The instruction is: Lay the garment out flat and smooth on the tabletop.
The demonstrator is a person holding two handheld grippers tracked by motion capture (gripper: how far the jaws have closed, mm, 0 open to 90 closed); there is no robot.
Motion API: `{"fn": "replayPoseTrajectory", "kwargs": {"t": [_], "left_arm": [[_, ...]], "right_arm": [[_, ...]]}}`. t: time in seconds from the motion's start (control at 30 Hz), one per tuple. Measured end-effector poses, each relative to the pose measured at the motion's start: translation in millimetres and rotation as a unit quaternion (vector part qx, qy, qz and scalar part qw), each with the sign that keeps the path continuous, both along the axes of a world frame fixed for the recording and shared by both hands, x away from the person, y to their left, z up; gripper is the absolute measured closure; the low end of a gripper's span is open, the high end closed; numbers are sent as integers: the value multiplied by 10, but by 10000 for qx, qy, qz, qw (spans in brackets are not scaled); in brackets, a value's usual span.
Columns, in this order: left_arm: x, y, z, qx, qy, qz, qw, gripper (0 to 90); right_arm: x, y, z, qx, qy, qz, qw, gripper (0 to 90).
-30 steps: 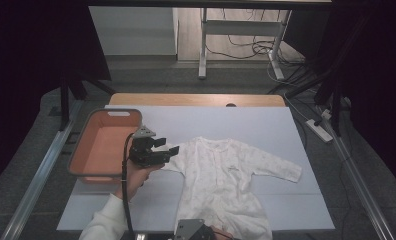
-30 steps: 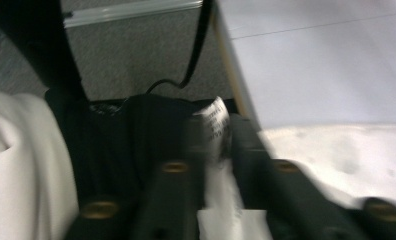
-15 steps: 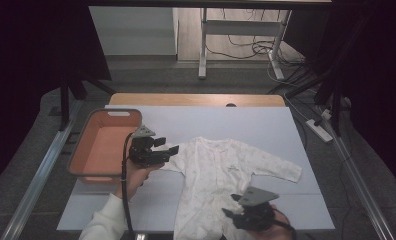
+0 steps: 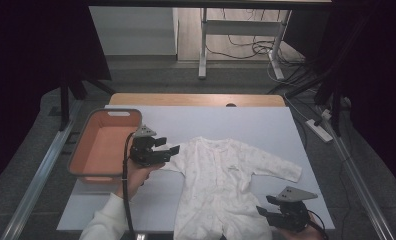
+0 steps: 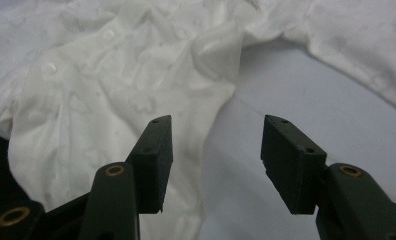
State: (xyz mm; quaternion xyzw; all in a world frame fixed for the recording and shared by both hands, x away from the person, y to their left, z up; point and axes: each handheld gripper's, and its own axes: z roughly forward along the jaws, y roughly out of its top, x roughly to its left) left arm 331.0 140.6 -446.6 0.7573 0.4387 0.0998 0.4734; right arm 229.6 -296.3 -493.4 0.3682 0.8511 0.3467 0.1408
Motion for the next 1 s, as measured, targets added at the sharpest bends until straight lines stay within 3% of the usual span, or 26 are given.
{"fn": "replayPoseTrajectory", "kwargs": {"t": [0.17,0.43,0.83,1.0], "left_arm": [[6,-11,-6,0,10,-1,10000,336],[6,-18,-6,2,10,-10,10000,336],[18,-44,-4,3,14,-48,10000,336],[23,-54,-8,4,20,-47,10000,336]], "right_arm": [[-46,17,-100,-259,182,93,9995,501],[-71,74,-159,-424,454,356,9974,864],[-461,100,-154,-522,613,645,9947,883],[-526,98,-145,-507,609,664,9946,881]]}}
